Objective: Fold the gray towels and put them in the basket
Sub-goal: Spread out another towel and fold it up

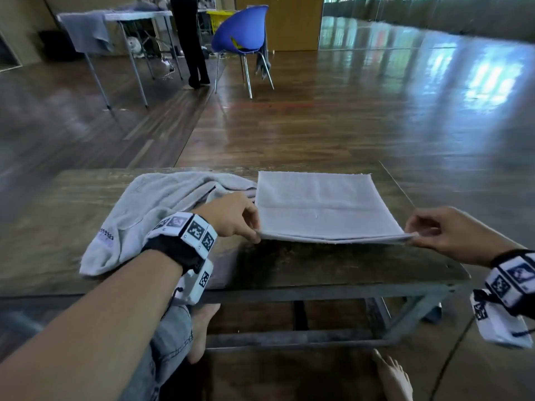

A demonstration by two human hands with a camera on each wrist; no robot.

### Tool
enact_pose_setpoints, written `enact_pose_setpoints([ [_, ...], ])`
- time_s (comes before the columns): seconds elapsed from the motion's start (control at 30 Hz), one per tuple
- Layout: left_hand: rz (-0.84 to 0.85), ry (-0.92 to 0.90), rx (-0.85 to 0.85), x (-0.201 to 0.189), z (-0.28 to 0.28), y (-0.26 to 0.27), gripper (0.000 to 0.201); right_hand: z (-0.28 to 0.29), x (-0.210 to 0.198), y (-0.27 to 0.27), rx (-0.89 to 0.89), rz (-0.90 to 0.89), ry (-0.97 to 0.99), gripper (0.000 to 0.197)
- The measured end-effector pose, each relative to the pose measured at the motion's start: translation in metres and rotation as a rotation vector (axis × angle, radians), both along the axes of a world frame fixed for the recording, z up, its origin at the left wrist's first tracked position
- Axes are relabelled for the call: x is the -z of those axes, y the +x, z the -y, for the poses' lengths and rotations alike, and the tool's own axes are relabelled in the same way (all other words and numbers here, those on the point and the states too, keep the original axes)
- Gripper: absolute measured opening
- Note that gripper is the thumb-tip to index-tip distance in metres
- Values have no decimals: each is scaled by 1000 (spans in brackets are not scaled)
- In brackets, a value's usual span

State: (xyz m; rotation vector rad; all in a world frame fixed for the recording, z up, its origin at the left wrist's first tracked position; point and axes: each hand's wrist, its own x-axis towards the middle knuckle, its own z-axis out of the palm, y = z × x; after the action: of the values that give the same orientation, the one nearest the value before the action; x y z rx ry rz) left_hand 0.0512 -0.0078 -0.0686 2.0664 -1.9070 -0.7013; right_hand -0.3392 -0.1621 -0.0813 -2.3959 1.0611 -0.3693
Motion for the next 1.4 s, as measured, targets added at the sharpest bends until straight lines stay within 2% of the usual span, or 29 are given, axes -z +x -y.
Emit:
enact_pose_setpoints([
  [0.07, 21, 35, 9, -3, 2, 0, 20, 0, -3, -1, 0, 49, 17, 18],
  [0.23, -11, -7, -42, -9, 5, 3, 16, 4, -4, 2, 32, 93, -10, 11],
  [0.4, -42, -4, -121, -11, 12, 2, 16, 15, -1, 0, 23, 160, 164, 8],
  [0.5, -107, 235, -83, -14, 16, -5, 14, 21, -2, -1, 23, 117, 394, 4],
  [0.57, -198, 444, -81, -16, 17, -8, 15, 23, 0, 0, 16, 28, 526, 10],
  [0.67, -191, 526, -49, -19, 20, -7, 16, 26, 4, 4, 23, -67, 610, 14],
  [0.8, -83, 399, -54, -14, 32, -4, 15, 35, 9, 9, 74, -116, 523, 13],
  [1.0, 158, 116, -37, 6, 55, -10, 17, 49, 11, 16, 98, -307, 320, 14],
  [1.13, 162, -51, -82, 12, 70, -9, 12, 52, 7, 17, 136, -329, 131, 16],
  [1.2, 173, -67, -122, 15, 76, -9, 11, 50, 9, 16, 153, -328, 104, 15],
  [1.4, 265, 45, -156, 26, 82, -19, 12, 46, 21, 19, 120, -373, 32, 13],
])
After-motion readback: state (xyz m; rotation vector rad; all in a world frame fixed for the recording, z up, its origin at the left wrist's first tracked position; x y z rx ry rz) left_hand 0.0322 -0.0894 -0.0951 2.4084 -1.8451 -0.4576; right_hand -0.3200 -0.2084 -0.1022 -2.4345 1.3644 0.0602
